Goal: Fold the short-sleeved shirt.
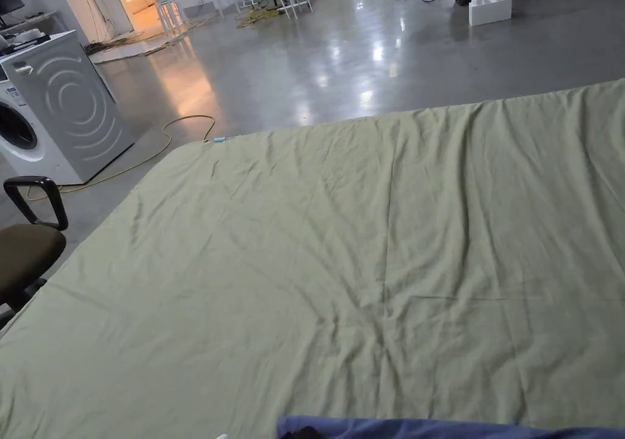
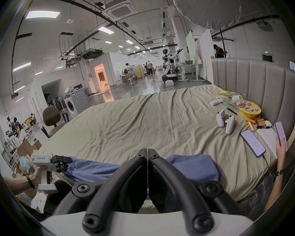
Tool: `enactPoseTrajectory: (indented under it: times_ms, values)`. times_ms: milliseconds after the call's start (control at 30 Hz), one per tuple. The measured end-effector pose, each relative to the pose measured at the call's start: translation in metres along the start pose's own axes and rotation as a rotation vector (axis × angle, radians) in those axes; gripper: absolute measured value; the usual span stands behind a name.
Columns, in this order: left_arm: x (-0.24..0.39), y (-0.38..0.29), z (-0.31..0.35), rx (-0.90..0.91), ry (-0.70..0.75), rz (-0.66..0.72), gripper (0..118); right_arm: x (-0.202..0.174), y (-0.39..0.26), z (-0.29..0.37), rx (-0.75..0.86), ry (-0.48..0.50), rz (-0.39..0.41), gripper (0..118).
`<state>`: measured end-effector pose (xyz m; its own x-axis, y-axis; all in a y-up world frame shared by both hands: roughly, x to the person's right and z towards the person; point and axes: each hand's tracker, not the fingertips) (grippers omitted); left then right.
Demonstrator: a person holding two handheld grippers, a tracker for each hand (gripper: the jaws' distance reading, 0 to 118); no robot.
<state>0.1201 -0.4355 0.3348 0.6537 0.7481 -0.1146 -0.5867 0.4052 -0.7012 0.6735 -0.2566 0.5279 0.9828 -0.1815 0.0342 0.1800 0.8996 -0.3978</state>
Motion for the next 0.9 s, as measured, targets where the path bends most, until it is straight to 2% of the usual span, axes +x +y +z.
enactPoseTrajectory:
  times_ms: [67, 133, 200, 267, 400, 433, 567, 667, 800, 867, 900]
  values:
    - [-0.006, -0.003, -0.006, 0.002, -0.023, 0.097, 8, -0.004, 0.003, -0.001, -0.008, 0.003, -0.005, 1]
    - [-0.013, -0.010, -0.014, -0.008, -0.013, 0.189, 7, -0.007, 0.003, -0.002, -0.016, 0.001, -0.003, 1]
    - [-0.013, -0.008, -0.006, 0.038, -0.070, 0.199, 6, -0.010, 0.005, -0.003, -0.025, 0.001, 0.005, 1]
    - [-0.006, -0.001, 0.005, 0.070, -0.010, 0.170, 6, -0.011, 0.006, -0.002, -0.025, -0.005, 0.016, 1]
    - [0.012, 0.027, 0.031, 0.155, 0.124, 0.062, 6, -0.008, 0.006, -0.002, -0.032, -0.002, 0.014, 1]
    - [0.015, 0.037, 0.038, 0.155, 0.111, 0.035, 6, -0.008, 0.007, -0.002, -0.033, -0.003, 0.013, 1]
    - [0.052, 0.059, 0.062, 0.188, 0.208, -0.191, 6, -0.008, 0.007, -0.003, -0.036, 0.000, -0.009, 1]
    - [0.086, 0.049, 0.058, 0.182, 0.114, -0.179, 6, -0.009, 0.007, -0.004, -0.038, 0.003, -0.022, 1]
    - [0.141, -0.009, 0.015, 0.064, -0.022, -0.258, 6, -0.013, 0.010, -0.002, -0.031, 0.005, -0.035, 1]
    - [0.163, -0.048, -0.015, 0.038, -0.032, -0.295, 6, -0.015, 0.011, 0.002, -0.027, 0.008, -0.040, 1]
    - [0.174, -0.068, -0.033, 0.006, -0.017, -0.359, 6, -0.015, 0.011, 0.004, -0.026, 0.005, -0.041, 1]
